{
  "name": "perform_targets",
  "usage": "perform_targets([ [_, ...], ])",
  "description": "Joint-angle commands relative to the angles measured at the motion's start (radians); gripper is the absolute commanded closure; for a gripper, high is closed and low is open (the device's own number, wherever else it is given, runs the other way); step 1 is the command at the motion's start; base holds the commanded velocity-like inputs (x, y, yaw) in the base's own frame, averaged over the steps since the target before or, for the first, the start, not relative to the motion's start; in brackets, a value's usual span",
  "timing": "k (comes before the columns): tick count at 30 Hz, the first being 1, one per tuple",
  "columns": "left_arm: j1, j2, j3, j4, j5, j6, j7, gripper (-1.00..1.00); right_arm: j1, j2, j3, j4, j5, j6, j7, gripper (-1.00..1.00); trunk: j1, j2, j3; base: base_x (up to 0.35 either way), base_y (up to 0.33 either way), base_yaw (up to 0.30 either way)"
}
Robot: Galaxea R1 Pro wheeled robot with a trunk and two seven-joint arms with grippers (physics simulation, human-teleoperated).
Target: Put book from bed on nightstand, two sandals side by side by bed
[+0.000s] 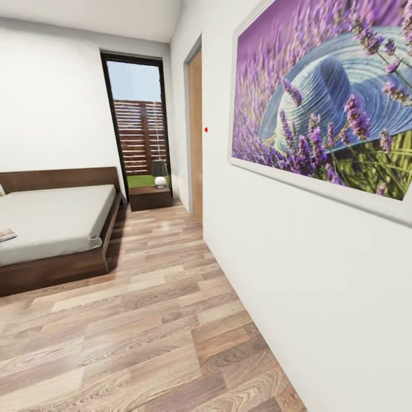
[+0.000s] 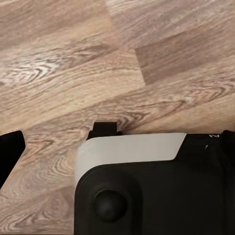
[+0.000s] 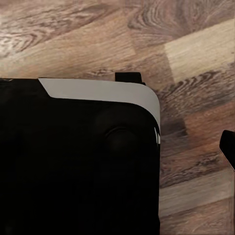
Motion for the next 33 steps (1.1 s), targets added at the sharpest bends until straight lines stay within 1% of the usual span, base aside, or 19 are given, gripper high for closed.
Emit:
perform_targets([
  [1,0.000,0.000,0.001,-0.002,0.002,-0.001,0.000,-1.00,0.000,0.000,-0.001,-0.002,0.001,0.000,0.001,-1.00,0.000,-0.001,-0.001,0.000,0.000,0.292],
  [2,0.000,0.000,0.001,-0.003,0.003,-0.002,0.000,-1.00,-0.001,0.000,-0.001,-0.002,0.001,0.000,0.001,-1.00,0.000,-0.001,-0.001,0.000,0.000,0.292],
  [5,-0.001,0.000,0.001,-0.055,0.014,-0.012,0.002,-1.00,-0.003,-0.001,-0.001,-0.021,0.001,0.000,0.001,-1.00,0.000,-0.001,-0.001,0.000,0.000,0.292],
  [8,-0.001,-0.001,0.001,-0.157,0.031,-0.015,0.004,-1.00,-0.004,-0.002,-0.001,-0.056,0.002,0.000,0.001,-1.00,0.000,-0.001,-0.001,0.000,0.000,0.292],
  [9,-0.002,-0.002,0.001,-0.211,0.045,-0.014,0.005,-1.00,-0.005,-0.002,-0.001,-0.064,-0.002,0.000,0.001,-1.00,0.000,-0.001,-0.001,0.000,0.000,0.292],
  [10,-0.003,-0.002,0.000,-0.249,0.055,-0.014,0.005,-1.00,-0.005,-0.003,-0.001,-0.067,-0.004,0.000,0.001,-1.00,0.000,-0.001,-0.001,0.000,0.000,0.292],
  [13,-0.010,-0.005,0.000,-0.327,0.079,-0.015,0.007,-1.00,-0.005,-0.005,-0.001,-0.072,-0.008,0.000,0.001,-1.00,0.000,-0.001,-0.001,0.000,0.000,0.292],
  [16,-0.021,-0.005,0.000,-0.344,0.087,-0.023,0.005,-1.00,-0.005,-0.009,-0.002,-0.074,-0.009,-0.004,0.000,-1.00,0.000,-0.001,-0.001,0.000,0.000,0.292],
  [18,-0.023,-0.005,0.000,-0.341,0.088,-0.039,0.005,-1.00,-0.005,-0.010,-0.002,-0.074,-0.010,-0.013,0.000,-1.00,0.000,-0.001,-0.001,0.000,0.000,0.292],
  [19,-0.023,-0.005,-0.001,-0.334,0.088,-0.056,0.005,-1.00,-0.005,-0.011,-0.002,-0.075,-0.010,-0.022,0.000,-1.00,0.000,-0.001,-0.001,0.000,0.000,0.292],
  [20,-0.024,-0.006,-0.001,-0.314,0.087,-0.087,0.005,-1.00,-0.005,-0.011,-0.002,-0.074,-0.010,-0.035,0.000,-1.00,0.000,-0.001,-0.001,0.000,0.000,0.292],
  [23,-0.025,-0.008,-0.003,-0.269,0.084,-0.133,0.004,-1.00,-0.005,-0.010,-0.002,-0.072,-0.009,-0.047,0.000,-1.00,0.000,-0.001,-0.001,0.000,0.000,0.292],
  [25,-0.025,-0.008,-0.003,-0.251,0.083,-0.150,0.004,-1.00,-0.005,-0.010,-0.002,-0.070,-0.009,-0.050,0.000,-1.00,0.000,-0.001,-0.001,0.000,0.000,0.292],
  [28,-0.025,-0.006,-0.001,-0.236,0.088,-0.164,0.005,-1.00,-0.005,-0.010,-0.002,-0.069,-0.010,-0.053,0.000,-1.00,0.000,-0.001,-0.001,0.000,0.000,0.292],
  [33,-0.025,-0.007,0.000,-0.232,0.092,-0.167,0.007,-1.00,-0.005,-0.010,-0.002,-0.070,-0.011,-0.053,0.000,-1.00,0.000,-0.001,-0.001,0.000,0.000,0.292],
])
